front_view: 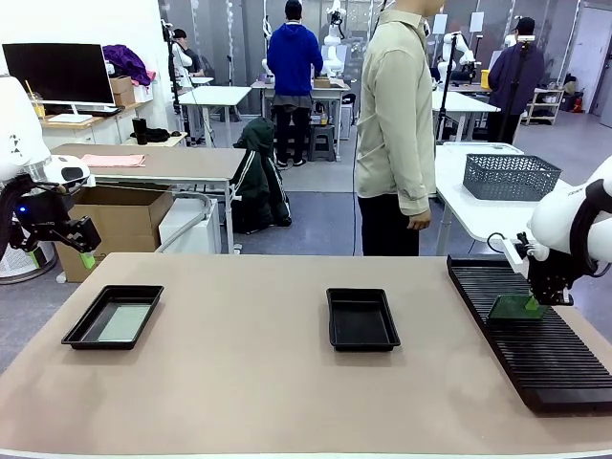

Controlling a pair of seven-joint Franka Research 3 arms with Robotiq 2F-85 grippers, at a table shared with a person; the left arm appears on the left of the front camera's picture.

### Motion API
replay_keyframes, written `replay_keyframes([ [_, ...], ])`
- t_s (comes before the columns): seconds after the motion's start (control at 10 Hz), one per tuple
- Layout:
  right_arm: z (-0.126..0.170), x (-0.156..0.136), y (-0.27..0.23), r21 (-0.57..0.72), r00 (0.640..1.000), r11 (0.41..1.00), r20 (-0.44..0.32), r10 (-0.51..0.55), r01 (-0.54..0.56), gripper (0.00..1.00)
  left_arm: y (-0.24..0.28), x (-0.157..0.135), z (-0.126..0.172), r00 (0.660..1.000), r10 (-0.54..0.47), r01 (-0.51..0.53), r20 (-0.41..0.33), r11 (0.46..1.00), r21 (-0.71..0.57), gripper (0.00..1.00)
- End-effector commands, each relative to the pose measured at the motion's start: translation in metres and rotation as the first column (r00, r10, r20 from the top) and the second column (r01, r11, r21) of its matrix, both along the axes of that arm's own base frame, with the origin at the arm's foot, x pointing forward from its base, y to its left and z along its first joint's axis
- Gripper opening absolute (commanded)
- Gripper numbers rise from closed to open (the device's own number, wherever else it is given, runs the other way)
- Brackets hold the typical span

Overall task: Inspect and transfer BCBs to ESD trays.
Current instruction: Pick up the Blank PCB from the PCB Rack and place it in the right ESD tray.

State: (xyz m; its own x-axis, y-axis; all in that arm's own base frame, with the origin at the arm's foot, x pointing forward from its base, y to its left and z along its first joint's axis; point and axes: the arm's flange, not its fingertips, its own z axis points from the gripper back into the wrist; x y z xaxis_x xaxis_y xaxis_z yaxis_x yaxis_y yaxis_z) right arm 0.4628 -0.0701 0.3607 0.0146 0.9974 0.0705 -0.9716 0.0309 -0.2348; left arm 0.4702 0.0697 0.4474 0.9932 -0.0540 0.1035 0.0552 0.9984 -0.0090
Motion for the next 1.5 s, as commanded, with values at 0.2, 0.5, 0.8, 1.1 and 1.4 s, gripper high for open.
replay_keyframes([
  [0.2,0.018,0.024,-0.004,-0.028,0.996,1.000,-0.088,-0.002,-0.001,0.02,0.001,-0.001,-0.001,1.000,0.002,-0.002,0.003,1.000,0.001,1.00],
  [0.5,0.042,0.023,-0.005,-0.043,0.993,0.999,-0.115,-0.023,0.018,0.02,0.001,-0.001,-0.001,1.000,0.002,-0.002,0.003,1.000,0.001,1.00],
  [0.8,0.094,0.001,-0.003,-0.058,0.983,0.997,-0.172,-0.059,0.049,0.02,0.001,-0.001,-0.001,1.000,0.002,-0.002,0.003,1.000,0.001,1.00],
  [1.1,0.141,-0.009,0.002,-0.071,0.983,0.996,-0.174,-0.063,0.051,0.02,0.001,-0.001,-0.001,1.000,0.002,-0.002,0.003,1.000,0.001,1.00],
  [1.4,0.190,-0.023,0.002,-0.047,0.983,0.997,-0.174,-0.065,0.058,0.02,0.001,-0.001,-0.001,1.000,0.002,-0.002,0.003,1.000,0.001,1.00],
])
